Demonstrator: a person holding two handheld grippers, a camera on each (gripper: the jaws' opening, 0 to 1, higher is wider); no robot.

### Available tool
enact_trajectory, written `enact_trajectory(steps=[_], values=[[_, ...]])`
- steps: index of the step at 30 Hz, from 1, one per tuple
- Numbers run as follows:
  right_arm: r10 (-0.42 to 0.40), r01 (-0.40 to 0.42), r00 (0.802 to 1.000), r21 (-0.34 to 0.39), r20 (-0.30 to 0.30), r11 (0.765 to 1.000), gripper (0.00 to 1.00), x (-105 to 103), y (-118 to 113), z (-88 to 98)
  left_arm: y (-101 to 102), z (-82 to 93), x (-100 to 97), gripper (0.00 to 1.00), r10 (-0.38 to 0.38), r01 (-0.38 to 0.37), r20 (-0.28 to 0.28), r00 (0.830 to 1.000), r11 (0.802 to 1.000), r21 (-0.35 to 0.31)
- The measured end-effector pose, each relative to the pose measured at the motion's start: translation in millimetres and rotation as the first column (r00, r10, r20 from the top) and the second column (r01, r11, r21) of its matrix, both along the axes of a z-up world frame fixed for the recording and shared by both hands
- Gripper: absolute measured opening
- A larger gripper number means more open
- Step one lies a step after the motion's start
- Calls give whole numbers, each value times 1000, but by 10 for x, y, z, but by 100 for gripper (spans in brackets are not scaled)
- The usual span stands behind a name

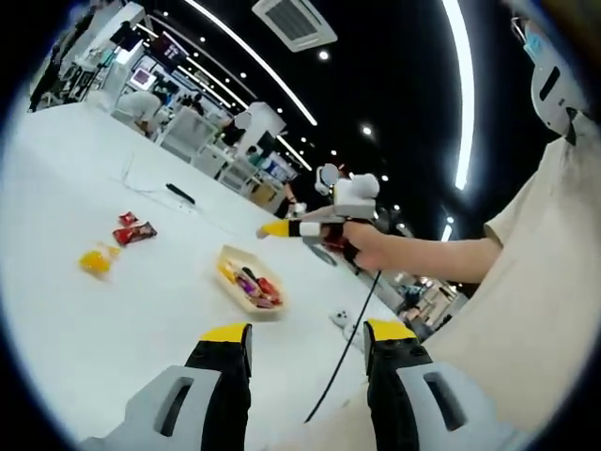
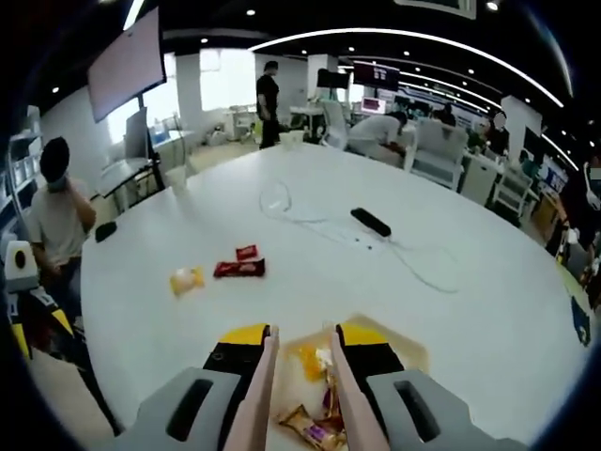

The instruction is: Place the target food into the container with the food tongs after gripping and lifting it, then release it inside without dropping or visibly crushing the food.

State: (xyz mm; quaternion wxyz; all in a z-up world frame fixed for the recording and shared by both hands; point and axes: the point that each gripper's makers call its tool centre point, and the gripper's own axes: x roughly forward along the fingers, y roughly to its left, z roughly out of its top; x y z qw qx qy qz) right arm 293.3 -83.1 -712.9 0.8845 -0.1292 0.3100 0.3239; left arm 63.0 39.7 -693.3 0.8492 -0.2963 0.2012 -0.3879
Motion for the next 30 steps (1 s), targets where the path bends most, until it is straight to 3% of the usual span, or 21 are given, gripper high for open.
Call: enact_trajectory(steps=[8,30], values=[[54,-54,999,-9,-2,998,27,-12,243,2,132,-1,-46,46,38,-38,2,999,999,1],[180,-181,982,-12,-53,983,27,-76,971,-222,568,-56,-144,46,143,-143,-17,990,990,1]])
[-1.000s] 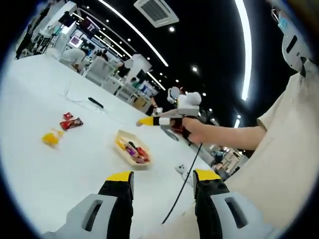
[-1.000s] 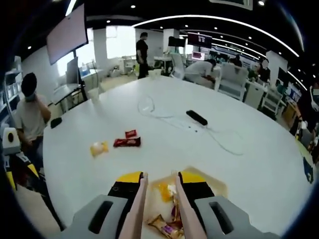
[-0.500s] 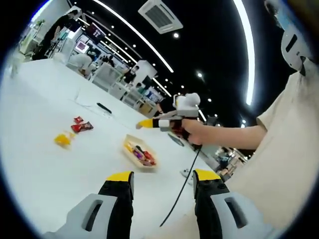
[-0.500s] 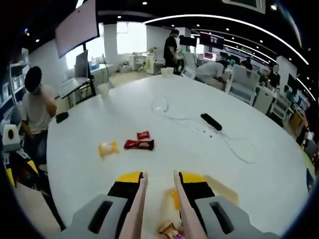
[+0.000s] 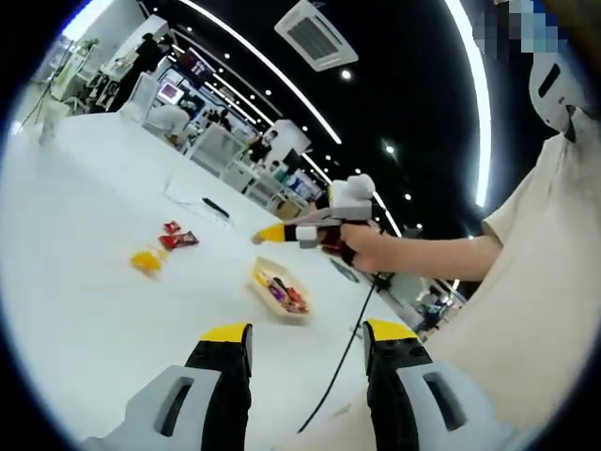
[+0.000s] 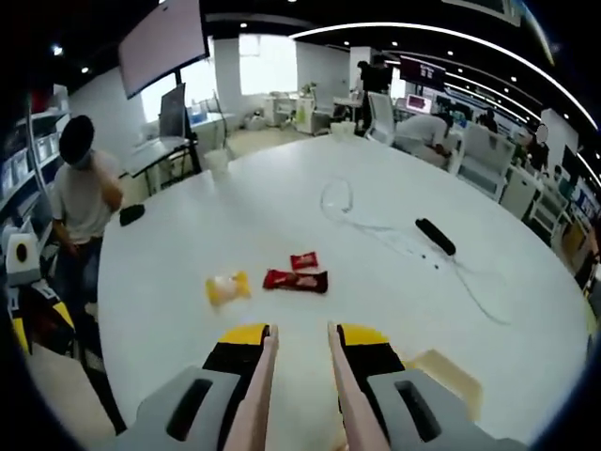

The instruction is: Place the target food into the container with the food tongs after gripping and lifting it, then release it inside without dropping or visibly crushing the food.

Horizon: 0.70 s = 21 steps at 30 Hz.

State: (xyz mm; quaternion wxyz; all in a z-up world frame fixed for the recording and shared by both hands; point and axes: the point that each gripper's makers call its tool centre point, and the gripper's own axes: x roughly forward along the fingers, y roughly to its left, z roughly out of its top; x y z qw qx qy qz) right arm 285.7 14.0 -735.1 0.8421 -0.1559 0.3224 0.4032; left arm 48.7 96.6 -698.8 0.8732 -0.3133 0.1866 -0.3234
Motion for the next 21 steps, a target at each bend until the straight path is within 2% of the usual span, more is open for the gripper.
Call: enact_trajectory(steps=[6,21], values=[[30,-30,999,9,-14,1000,27,16,228,-66,148,-7,6,46,32,-32,-3,999,999,1],[67,-66,997,20,-32,998,28,-22,591,-148,361,-33,-34,46,63,-63,-15,998,998,6]])
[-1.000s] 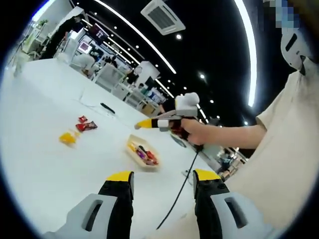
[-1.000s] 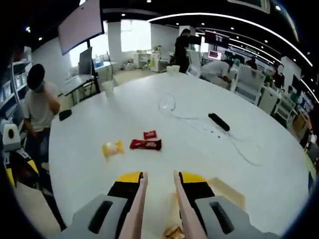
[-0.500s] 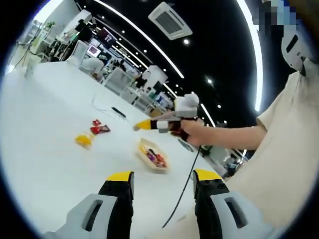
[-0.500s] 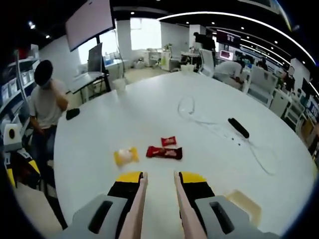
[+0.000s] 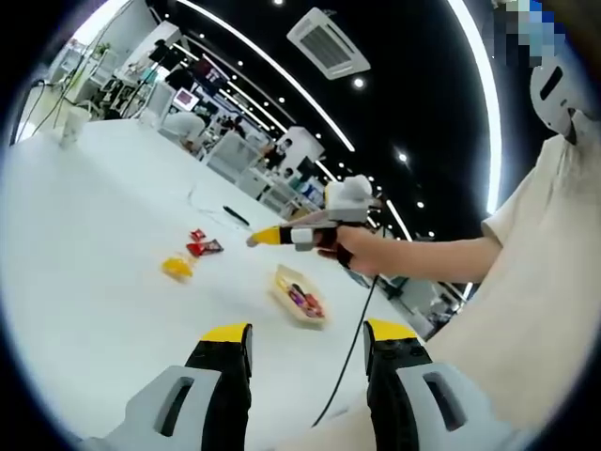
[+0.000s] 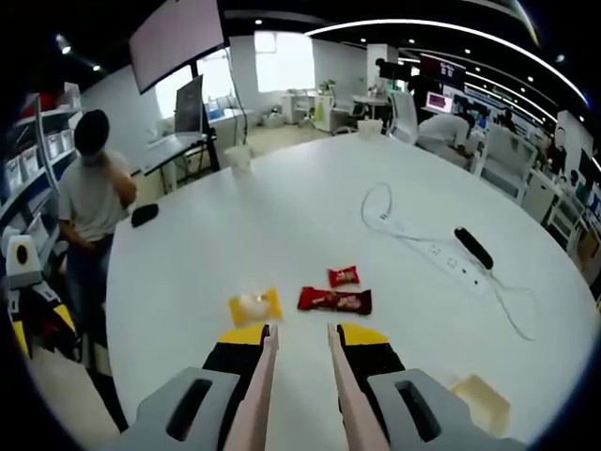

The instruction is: Place the target food into the container with the food tongs after gripping and lifting it, then release it inside without dropping or visibly crushing the food.

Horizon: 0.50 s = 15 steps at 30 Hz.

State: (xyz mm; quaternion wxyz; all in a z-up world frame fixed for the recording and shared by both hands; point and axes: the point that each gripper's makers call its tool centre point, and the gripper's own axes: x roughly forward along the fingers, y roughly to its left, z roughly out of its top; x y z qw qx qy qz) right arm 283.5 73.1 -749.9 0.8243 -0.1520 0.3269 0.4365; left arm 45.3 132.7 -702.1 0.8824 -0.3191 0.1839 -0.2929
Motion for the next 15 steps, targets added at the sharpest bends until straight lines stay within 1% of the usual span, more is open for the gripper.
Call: enact_trajectory(steps=[10,15], values=[[16,-16,1000,5,-16,1000,28,-56,205,-50,103,-28,-10,46,10,-10,-9,1000,1000,-5],[12,-12,1000,17,-28,1000,28,-91,304,-75,126,-45,-27,46,1,-1,-15,1000,1000,-1]])
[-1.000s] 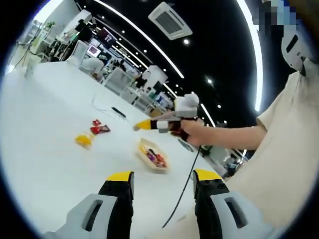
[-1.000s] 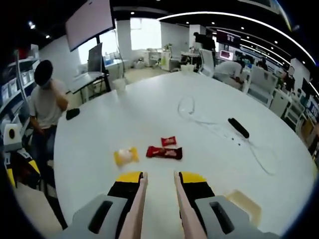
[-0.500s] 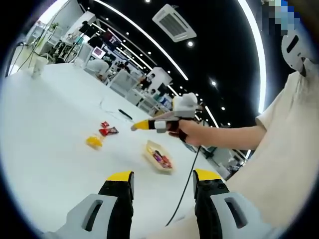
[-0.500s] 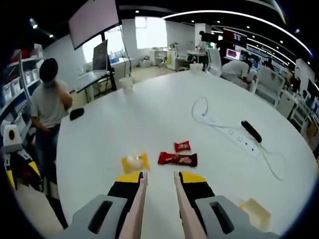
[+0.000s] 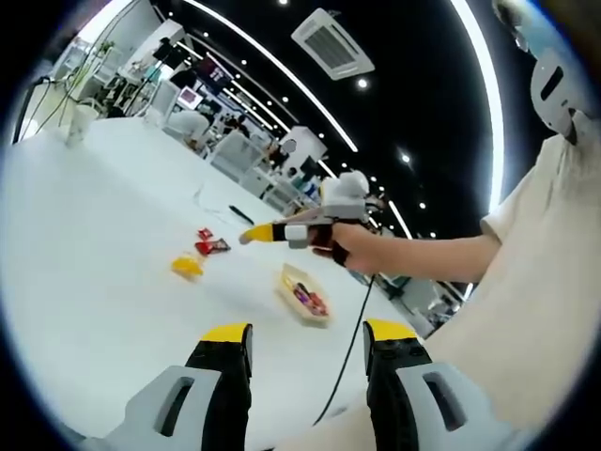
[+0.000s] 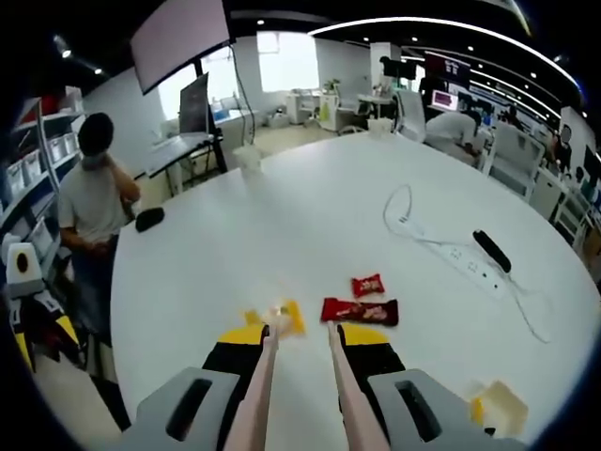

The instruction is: Place the target food into the container with the food tongs after gripping and lifting it, then release it inside without dropping or visibly crushing the food.

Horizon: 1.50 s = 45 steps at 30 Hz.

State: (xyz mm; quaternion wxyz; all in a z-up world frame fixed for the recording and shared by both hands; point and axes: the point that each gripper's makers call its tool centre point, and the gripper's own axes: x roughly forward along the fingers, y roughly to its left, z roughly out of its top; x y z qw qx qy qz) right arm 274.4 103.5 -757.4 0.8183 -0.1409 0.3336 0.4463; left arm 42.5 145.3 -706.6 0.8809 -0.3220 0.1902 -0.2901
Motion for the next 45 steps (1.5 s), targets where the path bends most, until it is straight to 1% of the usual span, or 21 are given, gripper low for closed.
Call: enact_trajectory(steps=[5,9,15,25,29,33,35,36,38,39,41,43,44,45], values=[[-8,8,1000,10,-24,1000,28,3,91,-62,95,16,-4,46,7,-7,2,1000,1000,6],[-23,24,998,26,-56,999,28,-29,173,-94,149,18,-4,46,15,-15,0,1000,1000,9],[-31,34,995,30,-95,999,28,-54,270,-191,196,6,-21,46,19,-19,-5,1000,1000,10],[-62,68,987,37,-148,997,28,-103,342,-304,303,-21,-37,46,18,-18,-18,1000,1000,4],[-95,104,979,40,-182,994,28,-117,372,-394,345,-35,-38,46,17,-17,-22,1000,1000,5],[-139,151,965,37,-224,988,28,-108,391,-477,404,-38,-42,46,24,-24,-25,999,1000,2],[-184,200,947,34,-263,979,28,-61,373,-543,440,-48,-51,46,29,-29,-29,999,1000,1],[-202,218,940,27,-276,976,28,-104,362,-547,449,-52,-53,46,29,-29,-30,999,1000,0],[-220,238,933,29,-285,971,28,-123,359,-537,471,-65,-57,46,29,-29,-34,999,1000,0],[-240,259,923,25,-301,966,28,-139,351,-535,477,-68,-57,46,29,-29,-35,999,1000,0],[-259,282,912,29,-317,959,28,-147,347,-555,492,-73,-55,46,27,-28,-37,999,1000,-2],[-290,331,886,55,-361,942,28,-157,370,-561,506,-79,-48,46,25,-25,-38,999,1000,-2],[-310,375,860,92,-405,922,28,-155,402,-544,516,-81,-40,46,24,-24,-38,999,1000,-2],[-340,421,833,101,-437,902,28,-143,393,-553,523,-77,-32,46,23,-23,-37,999,1000,-2]])
